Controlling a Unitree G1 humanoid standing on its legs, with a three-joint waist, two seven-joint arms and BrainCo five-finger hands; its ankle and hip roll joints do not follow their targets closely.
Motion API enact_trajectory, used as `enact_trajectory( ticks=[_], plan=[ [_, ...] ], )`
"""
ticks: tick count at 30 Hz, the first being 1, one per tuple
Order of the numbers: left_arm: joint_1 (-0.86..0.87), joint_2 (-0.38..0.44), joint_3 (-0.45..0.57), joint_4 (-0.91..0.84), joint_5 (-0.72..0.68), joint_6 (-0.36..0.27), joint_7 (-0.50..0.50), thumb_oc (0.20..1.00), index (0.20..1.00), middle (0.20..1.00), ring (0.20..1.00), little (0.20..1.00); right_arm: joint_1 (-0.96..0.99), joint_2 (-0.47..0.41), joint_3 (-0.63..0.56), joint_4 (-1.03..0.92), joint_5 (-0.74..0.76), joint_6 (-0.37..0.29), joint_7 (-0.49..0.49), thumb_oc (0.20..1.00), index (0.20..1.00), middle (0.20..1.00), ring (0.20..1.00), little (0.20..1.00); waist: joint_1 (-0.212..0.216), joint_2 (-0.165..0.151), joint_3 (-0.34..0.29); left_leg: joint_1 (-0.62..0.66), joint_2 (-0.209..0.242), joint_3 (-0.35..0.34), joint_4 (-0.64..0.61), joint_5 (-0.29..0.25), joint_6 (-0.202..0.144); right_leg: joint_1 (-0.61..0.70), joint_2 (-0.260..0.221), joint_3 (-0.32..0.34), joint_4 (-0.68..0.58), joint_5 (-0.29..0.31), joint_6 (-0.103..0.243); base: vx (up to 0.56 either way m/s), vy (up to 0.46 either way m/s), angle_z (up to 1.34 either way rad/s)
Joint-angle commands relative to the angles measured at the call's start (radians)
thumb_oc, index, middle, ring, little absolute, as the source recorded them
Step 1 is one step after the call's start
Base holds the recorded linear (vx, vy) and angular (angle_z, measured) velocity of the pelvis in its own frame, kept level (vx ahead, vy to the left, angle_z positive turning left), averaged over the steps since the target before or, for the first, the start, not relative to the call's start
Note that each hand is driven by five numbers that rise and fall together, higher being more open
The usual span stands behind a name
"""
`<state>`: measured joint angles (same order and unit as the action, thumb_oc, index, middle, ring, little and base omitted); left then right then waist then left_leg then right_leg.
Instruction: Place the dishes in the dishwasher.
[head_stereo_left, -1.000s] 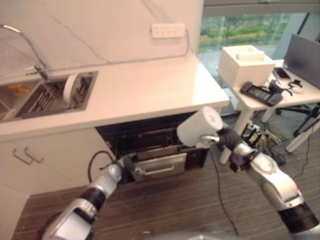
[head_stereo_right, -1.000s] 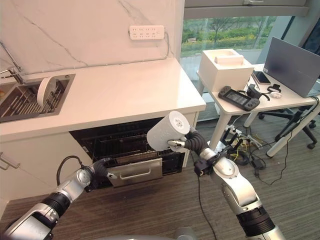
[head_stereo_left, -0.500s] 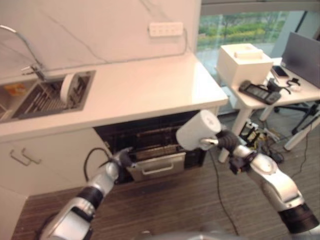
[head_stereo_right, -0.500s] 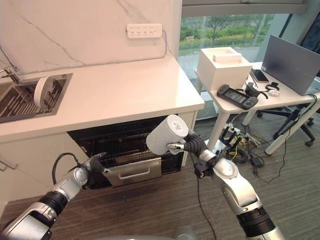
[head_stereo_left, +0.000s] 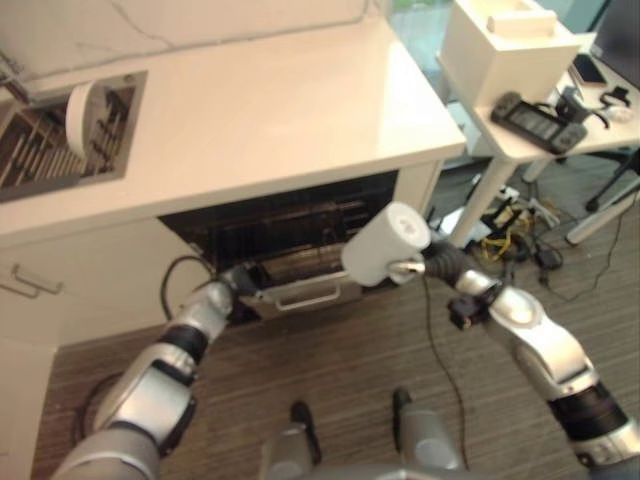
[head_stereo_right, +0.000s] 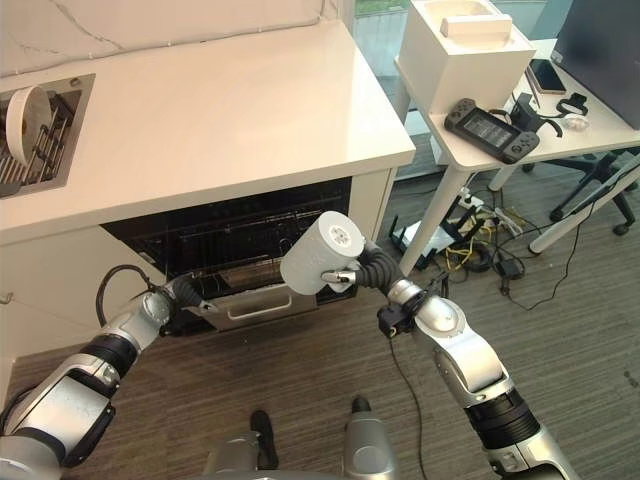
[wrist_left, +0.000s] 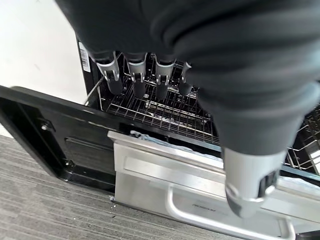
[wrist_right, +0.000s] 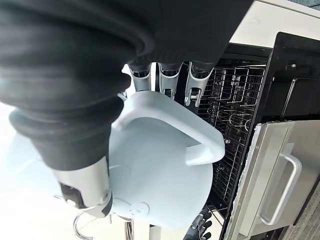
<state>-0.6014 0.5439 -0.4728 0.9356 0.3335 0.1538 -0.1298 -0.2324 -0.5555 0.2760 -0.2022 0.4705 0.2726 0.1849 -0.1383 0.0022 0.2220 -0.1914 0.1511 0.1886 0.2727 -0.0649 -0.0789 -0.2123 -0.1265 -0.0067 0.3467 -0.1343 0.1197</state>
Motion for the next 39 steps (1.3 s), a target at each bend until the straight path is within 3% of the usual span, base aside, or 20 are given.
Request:
enact_trajectory(
  ticks=[1,6,11,21,29,34,37,39],
  plan=[
    [-0.035,0.036,-0.036,0.054,0.037,-0.011,-0.062,1.0,1.0,1.0,1.0,1.0,-0.021,0.019,-0.014,-0.053,0.0,-0.073,-0.001,0.2,0.2,0.2,0.2,0.2,0.004,-0.004,-0.05,0.017,0.019,-0.004,0.027,-0.034,0.01,0.009,-0.017,-0.057,-0.047,0.078,0.038,0.0,-0.001,-0.1],
    [0.052,-0.026,-0.066,0.072,0.185,0.036,-0.249,1.0,1.0,1.0,1.0,1.0,0.02,0.02,-0.039,-0.08,-0.016,-0.063,0.025,0.2,0.2,0.2,0.2,0.2,0.003,-0.005,-0.063,0.029,0.022,0.001,0.027,-0.043,0.011,0.019,-0.018,-0.061,-0.047,0.069,0.041,0.0,-0.001,-0.02],
    [0.119,-0.102,-0.132,0.138,0.245,0.058,-0.377,1.0,1.0,1.0,1.0,1.0,0.038,0.027,-0.033,-0.098,-0.027,-0.056,0.037,0.2,0.2,0.2,0.2,0.2,-0.008,-0.011,-0.069,0.04,0.032,0.019,0.027,-0.05,0.013,0.025,-0.013,-0.057,-0.047,0.059,0.042,0.0,-0.003,-0.02],
    [0.177,-0.215,-0.231,0.274,0.139,0.024,-0.465,1.0,1.0,1.0,1.0,1.0,0.001,0.029,-0.008,-0.093,-0.042,-0.077,0.057,0.2,0.2,0.2,0.2,0.2,-0.032,-0.032,-0.043,0.02,0.039,0.037,0.027,-0.058,0.015,-0.002,-0.002,-0.044,-0.047,0.056,0.04,-0.06,0.007,-0.08],
    [0.256,-0.234,-0.265,0.169,0.006,-0.001,-0.567,1.0,1.0,1.0,1.0,1.0,-0.028,0.001,-0.04,-0.087,-0.048,-0.094,0.049,0.2,0.2,0.2,0.2,0.2,-0.012,-0.03,-0.006,-0.012,0.031,0.018,0.027,-0.057,0.015,-0.028,-0.006,-0.048,-0.047,0.061,0.036,-0.09,0.016,-0.01],
    [0.279,-0.186,-0.243,-0.038,-0.098,0.015,-0.481,1.0,1.0,1.0,1.0,1.0,-0.076,-0.024,-0.037,-0.069,-0.033,-0.119,0.011,0.2,0.2,0.2,0.2,0.2,0.017,-0.033,0.028,-0.039,0.025,0.002,0.027,-0.055,0.013,-0.045,-0.009,-0.062,-0.047,0.065,0.034,-0.12,-0.012,0.02],
    [0.269,-0.108,-0.202,-0.239,-0.196,0.04,-0.387,1.0,1.0,1.0,1.0,1.0,-0.072,-0.049,-0.056,-0.066,-0.022,-0.142,-0.002,0.2,0.2,0.2,0.2,0.2,0.034,-0.031,0.04,-0.054,0.018,-0.009,0.027,-0.047,0.012,-0.055,-0.013,-0.072,-0.047,0.073,0.032,-0.08,-0.001,0.05],
    [0.264,0.01,-0.14,-0.473,-0.321,0.039,-0.31,1.0,1.0,1.0,1.0,1.0,-0.034,-0.083,-0.08,-0.068,-0.014,-0.18,-0.016,0.2,0.2,0.2,0.2,0.2,0.056,-0.022,0.05,-0.055,0.013,-0.016,0.027,-0.046,0.009,-0.049,-0.023,-0.087,-0.047,0.073,0.034,-0.03,0.005,0.16]
  ],
)
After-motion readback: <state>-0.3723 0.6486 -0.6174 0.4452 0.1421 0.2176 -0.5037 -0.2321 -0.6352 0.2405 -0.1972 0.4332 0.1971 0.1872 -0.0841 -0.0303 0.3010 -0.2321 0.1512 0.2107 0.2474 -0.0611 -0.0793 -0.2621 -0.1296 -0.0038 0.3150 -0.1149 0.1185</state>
